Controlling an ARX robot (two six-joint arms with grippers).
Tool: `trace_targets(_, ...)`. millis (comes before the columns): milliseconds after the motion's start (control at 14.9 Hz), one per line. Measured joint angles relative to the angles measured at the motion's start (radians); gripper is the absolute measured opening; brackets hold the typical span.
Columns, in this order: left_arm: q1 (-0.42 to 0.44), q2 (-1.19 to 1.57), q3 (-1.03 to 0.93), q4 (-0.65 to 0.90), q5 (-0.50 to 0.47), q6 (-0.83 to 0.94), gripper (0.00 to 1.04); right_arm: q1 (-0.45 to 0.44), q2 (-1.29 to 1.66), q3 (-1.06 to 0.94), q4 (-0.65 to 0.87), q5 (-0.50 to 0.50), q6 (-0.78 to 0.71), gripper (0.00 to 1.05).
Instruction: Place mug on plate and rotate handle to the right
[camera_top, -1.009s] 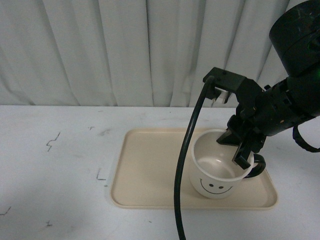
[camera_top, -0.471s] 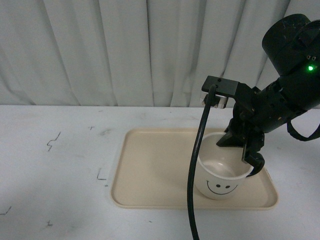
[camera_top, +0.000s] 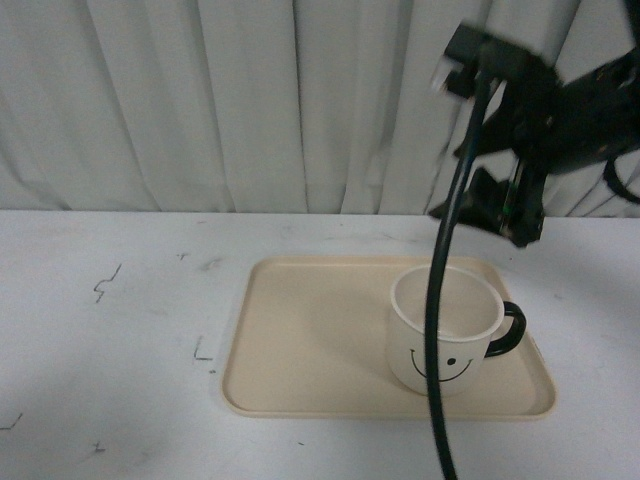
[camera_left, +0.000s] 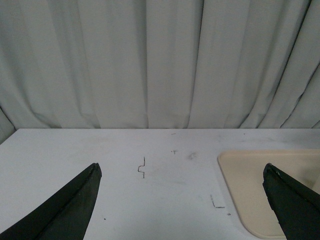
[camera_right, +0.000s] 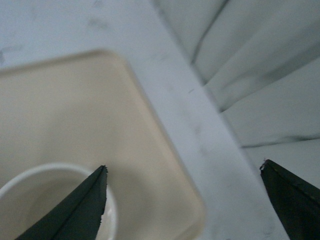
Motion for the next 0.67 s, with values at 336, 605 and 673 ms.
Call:
trace_targets(336, 0.000, 0.000, 0.000, 0.000, 0.000, 0.000, 0.98, -0.008, -0.229, -0.578, 1.024, 0.607, 0.752, 0.56)
trace_targets(605, 0.000, 0.000, 0.000, 0.000, 0.000, 0.000, 0.98, -0.056, -0.478, -0.901, 1.163, 0.596, 0.866, 0.06)
trace_targets(673, 0.000, 0.000, 0.000, 0.000, 0.000, 0.000, 0.98, -0.062, -0.505, -0.957, 1.162, 0.592, 0.869, 0.02)
